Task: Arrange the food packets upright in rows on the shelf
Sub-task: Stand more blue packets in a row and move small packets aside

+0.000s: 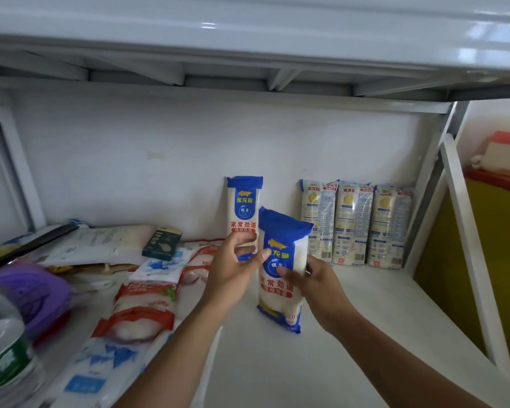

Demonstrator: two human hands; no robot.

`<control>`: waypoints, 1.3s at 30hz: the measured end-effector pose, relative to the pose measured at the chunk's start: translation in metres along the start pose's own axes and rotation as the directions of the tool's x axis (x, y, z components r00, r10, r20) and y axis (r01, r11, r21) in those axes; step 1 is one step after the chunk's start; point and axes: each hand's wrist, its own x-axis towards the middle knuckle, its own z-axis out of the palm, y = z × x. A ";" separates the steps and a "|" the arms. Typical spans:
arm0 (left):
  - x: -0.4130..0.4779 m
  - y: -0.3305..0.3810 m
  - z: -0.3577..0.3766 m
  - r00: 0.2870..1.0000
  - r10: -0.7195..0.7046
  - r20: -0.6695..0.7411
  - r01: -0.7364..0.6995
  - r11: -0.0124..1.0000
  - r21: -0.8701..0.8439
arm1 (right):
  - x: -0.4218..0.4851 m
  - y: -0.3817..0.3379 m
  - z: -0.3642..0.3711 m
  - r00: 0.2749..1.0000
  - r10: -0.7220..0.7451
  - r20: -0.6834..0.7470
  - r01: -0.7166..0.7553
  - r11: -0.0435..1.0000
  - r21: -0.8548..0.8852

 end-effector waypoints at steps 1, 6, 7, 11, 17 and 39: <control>0.001 0.002 -0.001 1.000 -0.020 0.024 0.021 0.999 -0.045 | 0.000 -0.001 -0.002 0.999 0.005 0.038 -0.007 0.998 0.056; -0.003 0.010 -0.003 0.996 -0.022 0.088 0.042 0.971 -0.236 | -0.001 -0.007 -0.005 0.978 0.030 0.207 -0.062 0.987 0.151; -0.004 0.011 -0.003 0.997 -0.017 0.076 0.035 0.970 -0.240 | -0.001 -0.009 -0.003 0.980 0.024 0.199 -0.052 0.989 0.138; -0.003 0.017 -0.001 0.999 -0.018 0.035 0.027 0.960 -0.278 | 0.002 -0.028 0.004 0.997 -0.038 0.064 0.025 0.981 0.194; 0.001 0.029 -0.004 0.997 -0.002 -0.081 -0.026 0.941 -0.337 | 0.004 -0.050 0.007 0.997 -0.049 -0.059 0.062 0.966 0.250; -0.009 0.039 -0.003 0.990 -0.076 -0.120 0.032 0.943 -0.332 | 0.002 -0.063 0.002 0.979 0.007 -0.202 0.054 0.955 0.292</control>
